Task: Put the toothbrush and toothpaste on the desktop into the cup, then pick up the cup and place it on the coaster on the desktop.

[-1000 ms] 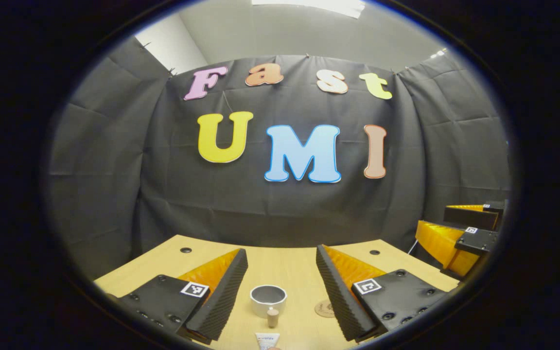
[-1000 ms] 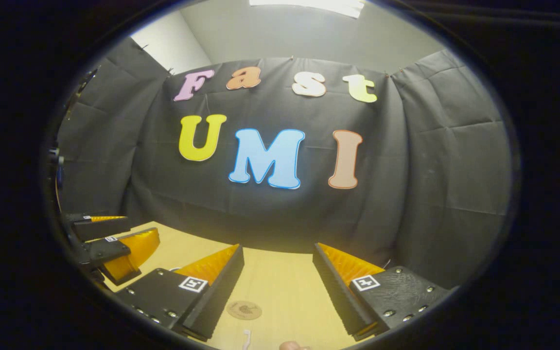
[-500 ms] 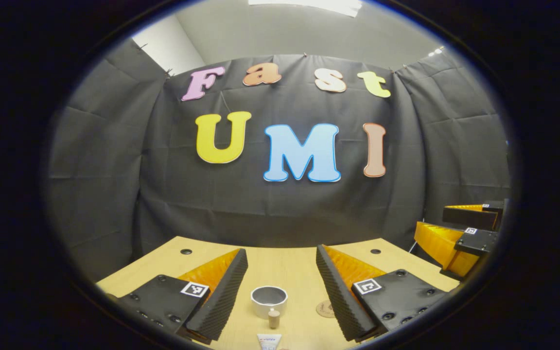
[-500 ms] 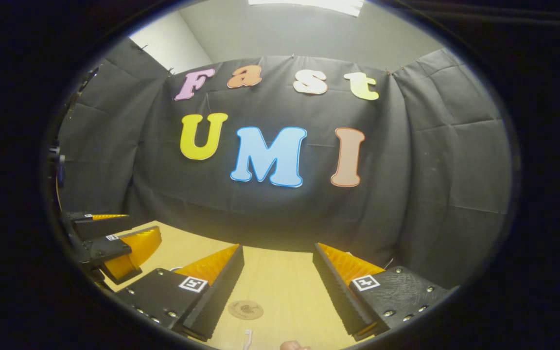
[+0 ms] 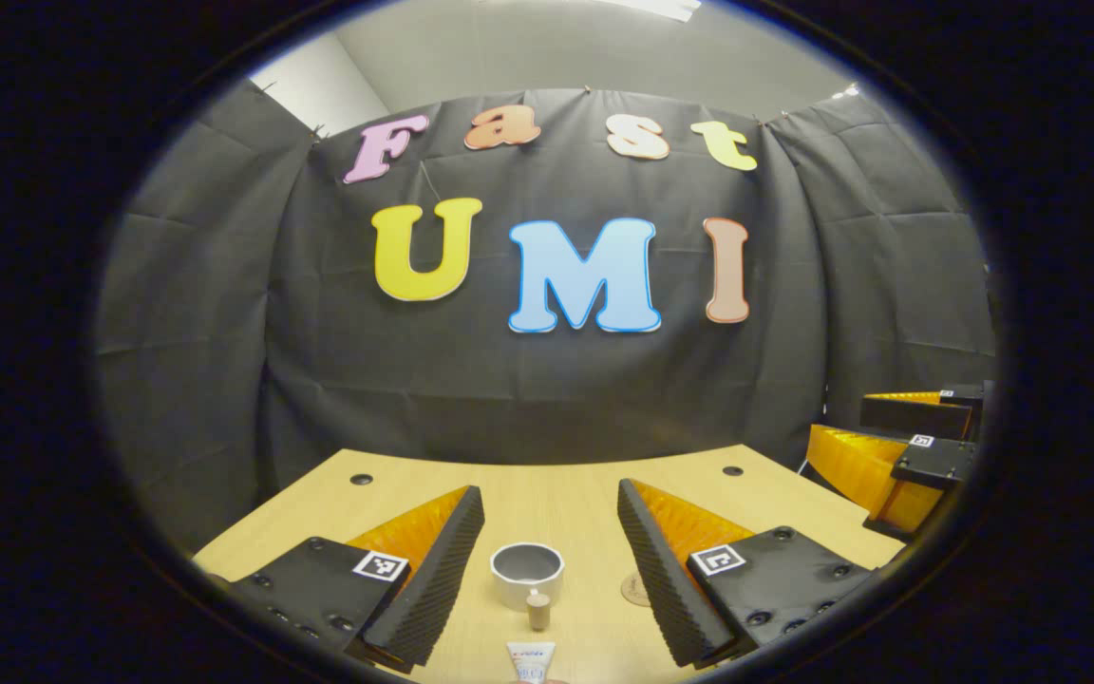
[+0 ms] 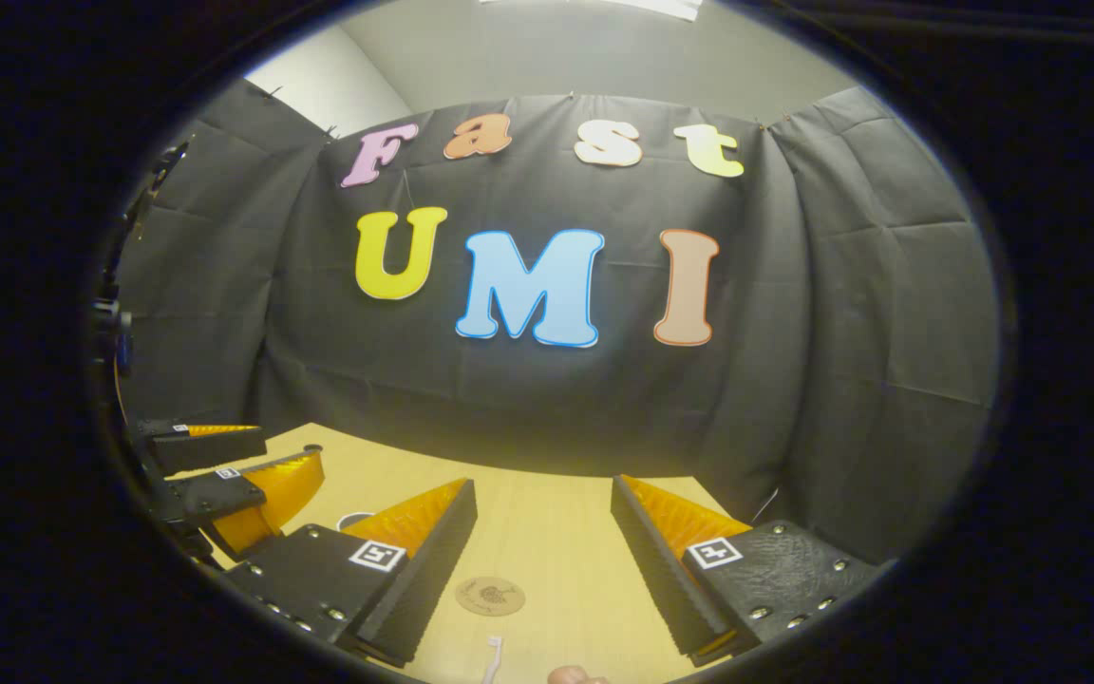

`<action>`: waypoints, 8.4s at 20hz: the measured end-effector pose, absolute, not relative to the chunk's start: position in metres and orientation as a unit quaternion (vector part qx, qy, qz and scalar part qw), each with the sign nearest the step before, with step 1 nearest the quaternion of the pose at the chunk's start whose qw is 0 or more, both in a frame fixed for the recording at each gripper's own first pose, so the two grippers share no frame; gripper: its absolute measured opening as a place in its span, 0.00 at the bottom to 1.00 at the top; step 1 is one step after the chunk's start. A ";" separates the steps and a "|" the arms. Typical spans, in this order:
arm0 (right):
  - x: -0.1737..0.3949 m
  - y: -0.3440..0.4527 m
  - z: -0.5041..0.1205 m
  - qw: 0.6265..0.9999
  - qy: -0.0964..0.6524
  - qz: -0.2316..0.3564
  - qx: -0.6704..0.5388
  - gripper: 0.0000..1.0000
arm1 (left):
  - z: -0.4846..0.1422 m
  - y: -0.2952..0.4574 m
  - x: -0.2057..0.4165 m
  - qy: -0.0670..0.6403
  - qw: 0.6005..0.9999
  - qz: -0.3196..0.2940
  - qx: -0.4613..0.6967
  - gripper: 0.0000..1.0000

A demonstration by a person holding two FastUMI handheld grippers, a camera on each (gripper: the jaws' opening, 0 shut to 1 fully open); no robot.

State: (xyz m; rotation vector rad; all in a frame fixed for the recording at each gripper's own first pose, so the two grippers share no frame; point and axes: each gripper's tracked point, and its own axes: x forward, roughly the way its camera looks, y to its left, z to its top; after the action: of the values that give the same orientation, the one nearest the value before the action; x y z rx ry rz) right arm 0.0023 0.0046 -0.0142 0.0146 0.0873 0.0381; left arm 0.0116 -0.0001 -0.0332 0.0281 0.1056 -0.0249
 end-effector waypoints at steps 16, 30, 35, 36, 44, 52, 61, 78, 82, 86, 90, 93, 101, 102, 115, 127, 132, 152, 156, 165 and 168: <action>-0.002 0.044 -0.122 0.959 0.262 0.084 0.068 0.93 | -0.163 0.020 0.006 0.284 0.958 -0.001 -0.031 0.93; -0.031 0.067 -0.210 0.881 0.452 0.104 0.099 0.94 | -0.231 0.027 -0.023 0.417 0.908 -0.007 -0.026 0.93; -0.041 0.067 -0.238 0.849 0.510 0.097 0.097 0.94 | -0.263 0.027 -0.031 0.470 0.882 -0.007 -0.032 0.93; -0.044 0.068 -0.244 0.843 0.521 0.097 0.095 0.95 | -0.270 0.029 -0.037 0.487 0.873 -0.007 -0.035 0.93; -0.059 0.072 -0.275 0.795 0.592 0.098 0.088 0.95 | -0.309 0.031 -0.060 0.584 0.809 0.006 -0.062 0.96; -0.059 0.076 -0.294 0.769 0.626 0.099 0.084 0.91 | -0.324 0.026 -0.062 0.615 0.786 -0.004 -0.063 0.94; -0.056 0.070 -0.300 0.760 0.637 0.092 0.086 0.49 | -0.332 0.030 -0.061 0.623 0.780 0.004 -0.052 0.65; -0.054 0.075 -0.296 0.764 0.610 0.112 0.176 0.06 | -0.325 0.036 -0.060 0.579 0.813 0.001 -0.065 0.24; -0.049 0.077 -0.283 0.783 0.582 0.128 0.178 0.06 | -0.321 0.044 -0.060 0.562 0.824 0.017 -0.073 0.24; -0.043 0.079 -0.263 0.802 0.552 0.141 0.181 0.06 | -0.301 0.054 -0.054 0.526 0.845 0.024 -0.090 0.24; -0.036 0.081 -0.242 0.818 0.521 0.153 0.190 0.06 | -0.276 0.061 -0.042 0.477 0.874 0.028 -0.092 0.24; -0.031 0.083 -0.230 0.830 0.500 0.161 0.189 0.06 | -0.254 0.068 -0.033 0.438 0.894 0.034 -0.091 0.24; -0.024 0.081 -0.200 0.869 0.440 0.170 0.148 0.06 | -0.195 0.086 0.003 0.305 0.946 0.047 -0.097 0.24; -0.023 0.081 -0.195 0.874 0.430 0.173 0.144 0.06 | -0.184 0.090 0.011 0.284 0.953 0.047 -0.097 0.24; -0.005 0.090 -0.146 0.914 0.328 0.203 0.126 0.02 | -0.102 0.092 0.058 0.146 0.985 0.029 -0.090 0.24; 0.001 0.081 -0.150 0.920 0.322 0.185 0.127 0.06 | -0.065 0.074 0.126 0.033 0.995 -0.019 -0.094 0.23; 0.000 0.074 -0.155 0.916 0.334 0.170 0.144 0.06 | -0.086 0.064 0.149 0.044 0.994 -0.040 -0.092 0.23; -0.006 0.081 -0.170 0.909 0.352 0.170 0.143 0.06 | -0.212 0.059 0.138 0.204 0.976 -0.044 -0.064 0.31; -0.008 0.080 -0.168 0.909 0.350 0.169 0.149 0.06 | -0.210 0.046 0.134 0.210 0.975 -0.061 -0.037 0.43; -0.003 0.082 -0.153 0.914 0.330 0.175 0.157 0.06 | -0.203 0.052 0.109 0.216 0.973 -0.062 -0.047 0.66; 0.009 0.090 -0.138 0.919 0.310 0.185 0.161 0.06 | -0.197 0.054 0.101 0.217 0.973 -0.060 -0.050 0.83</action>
State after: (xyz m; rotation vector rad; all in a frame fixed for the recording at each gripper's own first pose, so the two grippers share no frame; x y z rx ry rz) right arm 0.0090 0.0895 -0.1384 0.3305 0.6365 0.3811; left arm 0.1005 0.0541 -0.1970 -0.1010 0.4381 -0.1214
